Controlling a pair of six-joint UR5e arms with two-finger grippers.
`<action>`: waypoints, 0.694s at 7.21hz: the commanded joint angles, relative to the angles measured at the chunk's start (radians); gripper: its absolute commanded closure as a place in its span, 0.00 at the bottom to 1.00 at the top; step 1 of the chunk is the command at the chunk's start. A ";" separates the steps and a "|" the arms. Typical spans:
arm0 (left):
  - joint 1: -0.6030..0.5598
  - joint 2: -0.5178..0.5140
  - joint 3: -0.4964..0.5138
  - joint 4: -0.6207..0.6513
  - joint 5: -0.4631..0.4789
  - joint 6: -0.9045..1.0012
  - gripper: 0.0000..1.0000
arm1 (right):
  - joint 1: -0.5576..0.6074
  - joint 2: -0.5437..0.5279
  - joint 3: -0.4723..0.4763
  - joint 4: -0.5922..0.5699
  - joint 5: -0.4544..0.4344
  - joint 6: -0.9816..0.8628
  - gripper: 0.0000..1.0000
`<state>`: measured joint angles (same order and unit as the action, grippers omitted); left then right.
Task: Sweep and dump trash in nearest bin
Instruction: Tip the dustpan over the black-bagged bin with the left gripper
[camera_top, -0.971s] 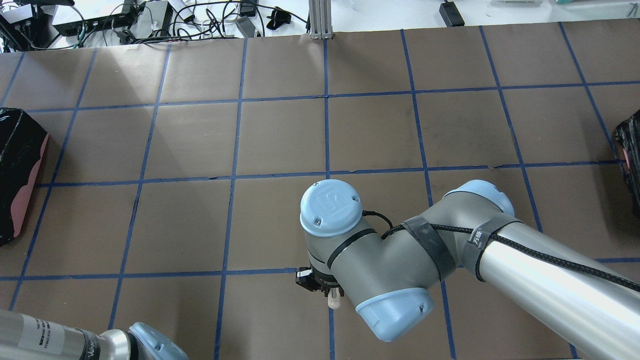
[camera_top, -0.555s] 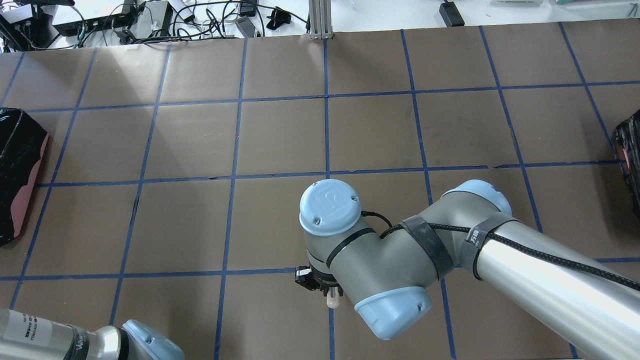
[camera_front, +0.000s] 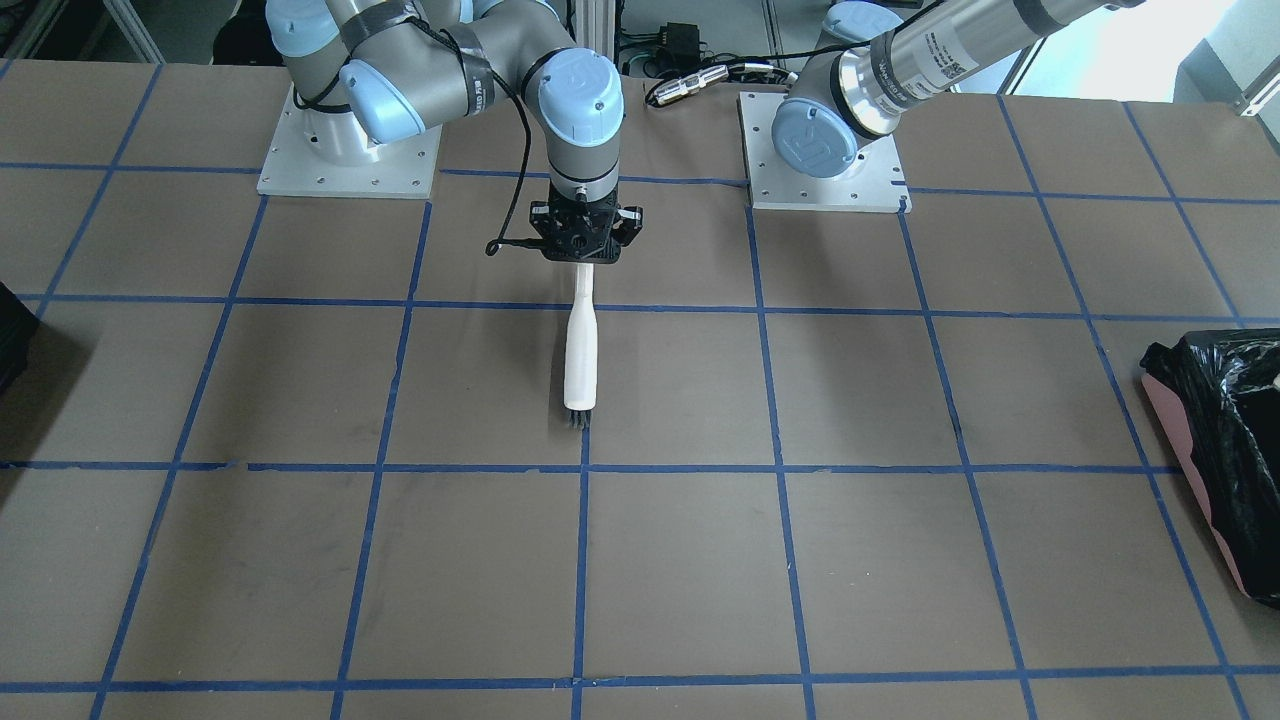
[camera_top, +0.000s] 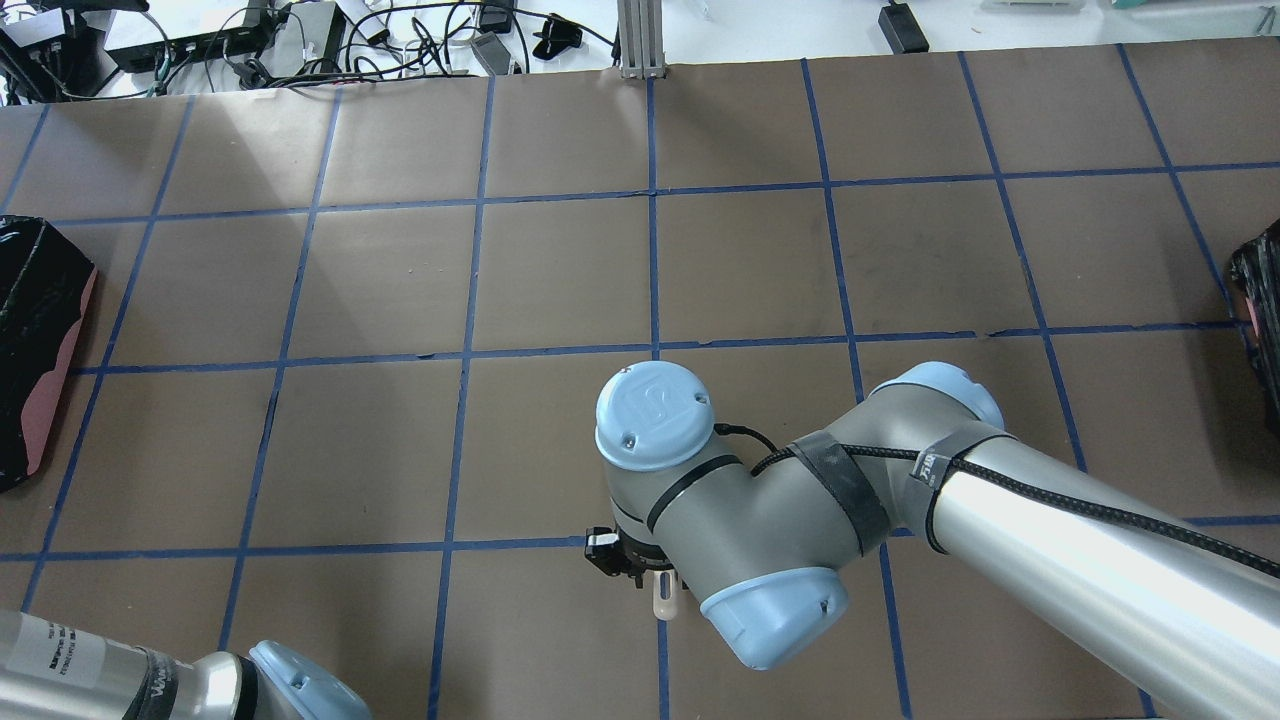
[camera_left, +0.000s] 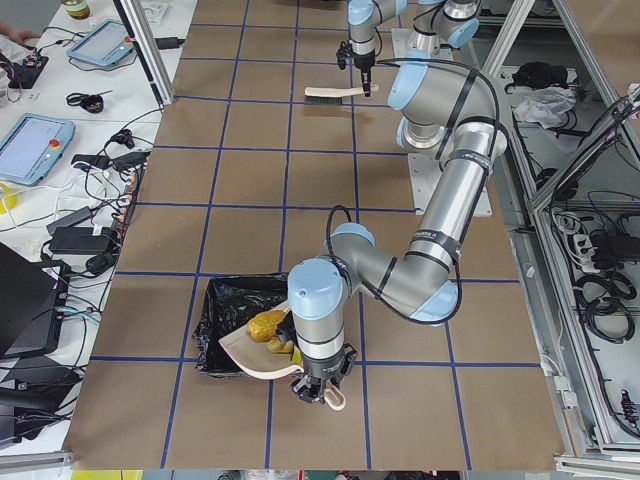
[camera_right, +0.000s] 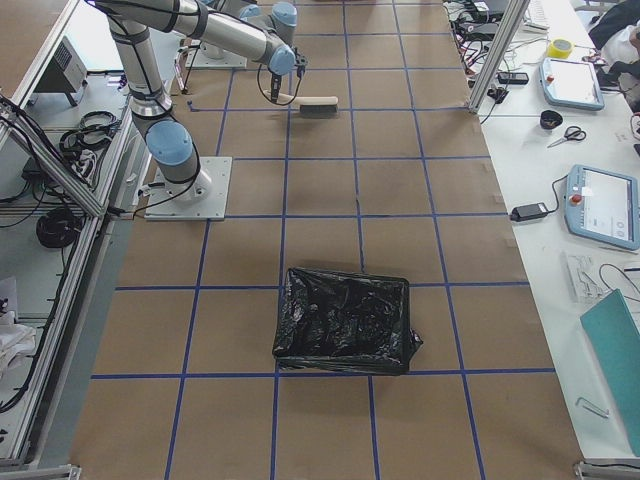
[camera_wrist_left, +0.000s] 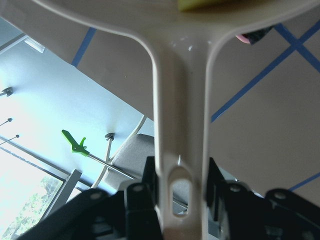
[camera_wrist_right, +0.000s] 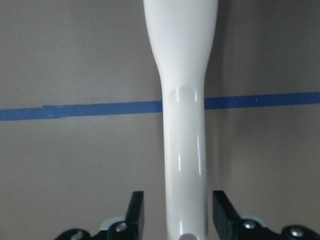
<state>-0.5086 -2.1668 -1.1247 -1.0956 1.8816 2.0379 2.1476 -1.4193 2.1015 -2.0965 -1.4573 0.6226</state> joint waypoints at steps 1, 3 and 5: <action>-0.114 0.022 -0.065 0.154 0.198 0.031 1.00 | 0.000 0.010 -0.005 -0.010 0.000 0.012 0.27; -0.116 0.018 -0.093 0.261 0.205 0.115 1.00 | -0.011 -0.010 -0.073 0.002 -0.024 -0.014 0.20; -0.122 0.016 -0.095 0.319 0.206 0.123 1.00 | -0.017 -0.020 -0.304 0.289 -0.025 -0.047 0.18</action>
<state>-0.6267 -2.1493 -1.2167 -0.8126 2.0853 2.1515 2.1349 -1.4311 1.9341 -1.9819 -1.4791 0.6023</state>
